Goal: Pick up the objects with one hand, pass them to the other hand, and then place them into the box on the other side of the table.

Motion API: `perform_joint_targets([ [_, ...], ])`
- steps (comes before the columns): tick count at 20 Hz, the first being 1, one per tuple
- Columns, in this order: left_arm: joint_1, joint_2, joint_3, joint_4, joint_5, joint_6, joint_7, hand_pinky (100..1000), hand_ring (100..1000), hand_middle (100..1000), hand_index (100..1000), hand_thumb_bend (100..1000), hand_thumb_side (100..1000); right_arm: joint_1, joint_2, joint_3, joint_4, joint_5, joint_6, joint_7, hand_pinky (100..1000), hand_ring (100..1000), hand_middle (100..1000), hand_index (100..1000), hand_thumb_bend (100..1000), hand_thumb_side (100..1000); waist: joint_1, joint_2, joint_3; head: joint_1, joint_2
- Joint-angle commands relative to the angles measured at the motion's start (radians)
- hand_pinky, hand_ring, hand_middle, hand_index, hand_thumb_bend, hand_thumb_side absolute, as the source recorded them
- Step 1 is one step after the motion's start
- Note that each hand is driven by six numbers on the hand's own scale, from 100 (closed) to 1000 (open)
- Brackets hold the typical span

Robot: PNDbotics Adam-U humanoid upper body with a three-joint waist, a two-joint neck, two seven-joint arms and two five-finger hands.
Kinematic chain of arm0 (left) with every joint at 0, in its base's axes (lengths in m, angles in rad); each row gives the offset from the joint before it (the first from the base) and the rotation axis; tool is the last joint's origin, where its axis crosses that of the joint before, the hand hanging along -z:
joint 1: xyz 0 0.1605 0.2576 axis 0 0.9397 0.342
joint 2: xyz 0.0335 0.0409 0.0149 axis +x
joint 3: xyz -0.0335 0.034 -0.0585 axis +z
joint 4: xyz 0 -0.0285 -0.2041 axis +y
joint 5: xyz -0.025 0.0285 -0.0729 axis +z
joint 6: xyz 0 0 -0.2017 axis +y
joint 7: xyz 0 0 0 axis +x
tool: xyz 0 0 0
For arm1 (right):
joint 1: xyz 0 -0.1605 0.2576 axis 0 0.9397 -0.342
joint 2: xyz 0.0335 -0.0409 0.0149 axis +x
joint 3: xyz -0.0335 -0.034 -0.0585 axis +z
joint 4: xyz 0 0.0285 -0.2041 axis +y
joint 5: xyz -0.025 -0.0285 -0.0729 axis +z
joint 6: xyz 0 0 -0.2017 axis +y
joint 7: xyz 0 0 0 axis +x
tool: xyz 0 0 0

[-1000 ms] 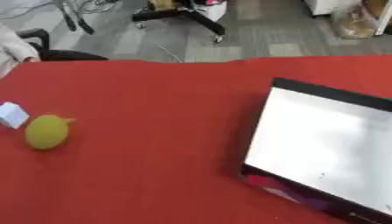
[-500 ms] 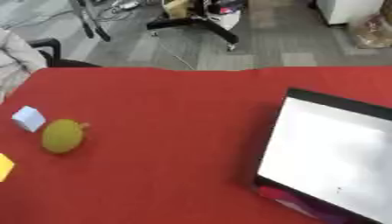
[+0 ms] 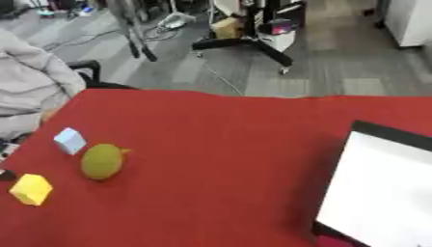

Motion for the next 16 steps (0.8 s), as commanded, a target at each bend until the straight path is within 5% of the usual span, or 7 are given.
perform_joint_targets([
  [1, -0.018, 0.032, 0.001, 0.001, -0.016, -0.001, -0.021, 967, 946, 852, 828, 882, 343, -0.006, -0.022, -0.011, -0.022, 0.006, 0.004, -0.002, 1000, 1000, 1000, 1000, 282, 397, 0.015, -0.007, 0.002, -0.008, 0.001],
  [10, -0.043, 0.014, -0.011, 0.032, -0.099, 0.0, -0.051, 959, 945, 847, 812, 938, 382, -0.002, -0.021, -0.012, -0.021, 0.015, 0.006, 0.002, 1000, 1000, 1000, 1000, 279, 400, 0.02, -0.002, -0.001, -0.032, 0.022],
  [16, -0.064, -0.001, -0.016, 0.082, -0.159, 0.005, -0.061, 945, 939, 826, 767, 1000, 504, 0.0, -0.021, -0.013, -0.021, 0.021, 0.009, 0.005, 1000, 1000, 1000, 1000, 269, 405, 0.026, -0.003, -0.002, -0.044, 0.035],
])
